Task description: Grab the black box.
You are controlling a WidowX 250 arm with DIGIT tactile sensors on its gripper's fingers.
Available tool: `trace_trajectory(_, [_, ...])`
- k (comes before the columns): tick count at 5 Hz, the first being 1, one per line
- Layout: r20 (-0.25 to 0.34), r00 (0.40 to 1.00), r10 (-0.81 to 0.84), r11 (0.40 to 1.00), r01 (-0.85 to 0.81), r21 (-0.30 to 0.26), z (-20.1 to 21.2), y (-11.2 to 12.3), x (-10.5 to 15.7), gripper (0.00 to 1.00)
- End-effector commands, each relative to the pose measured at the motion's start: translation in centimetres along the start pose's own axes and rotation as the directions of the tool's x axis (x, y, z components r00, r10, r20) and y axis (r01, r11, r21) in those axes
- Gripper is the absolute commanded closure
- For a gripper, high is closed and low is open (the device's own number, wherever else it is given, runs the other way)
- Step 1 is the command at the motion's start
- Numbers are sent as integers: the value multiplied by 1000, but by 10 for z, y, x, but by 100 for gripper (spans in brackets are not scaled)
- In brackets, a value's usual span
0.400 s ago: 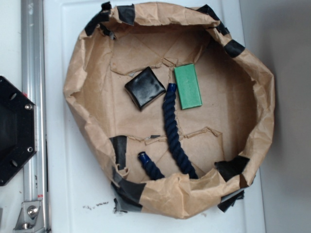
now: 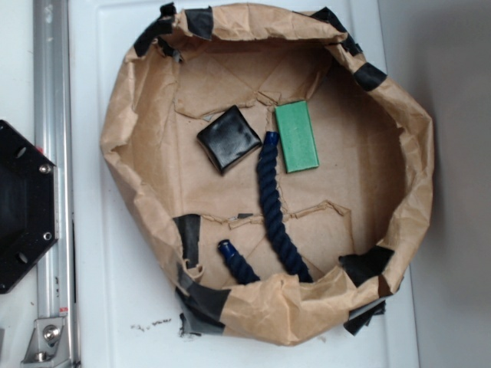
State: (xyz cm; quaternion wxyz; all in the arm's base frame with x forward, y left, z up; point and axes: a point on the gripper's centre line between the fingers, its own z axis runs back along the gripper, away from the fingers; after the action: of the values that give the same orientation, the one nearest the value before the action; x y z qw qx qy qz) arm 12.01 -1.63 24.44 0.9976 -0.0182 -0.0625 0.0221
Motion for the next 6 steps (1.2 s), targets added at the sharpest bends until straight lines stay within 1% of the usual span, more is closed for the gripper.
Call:
trace_trajectory(1, [-19,986,167,986,-167,6,-38,25,94,0])
trace_trajectory(2, [22,959,281,960,-280,-26,-64,41,122,0])
trace_trajectory(3, [66,918,390,920,-386,-66,-110,53,132,0])
trace_trajectory(4, [16,885,465,885,-465,13,-137,58,123,0])
trace_trajectory(5, [-15,893,450,890,-448,85,-156,68,114,0])
trace_trajectory(6, [-3,903,429,898,-427,106,-163,74,113,0])
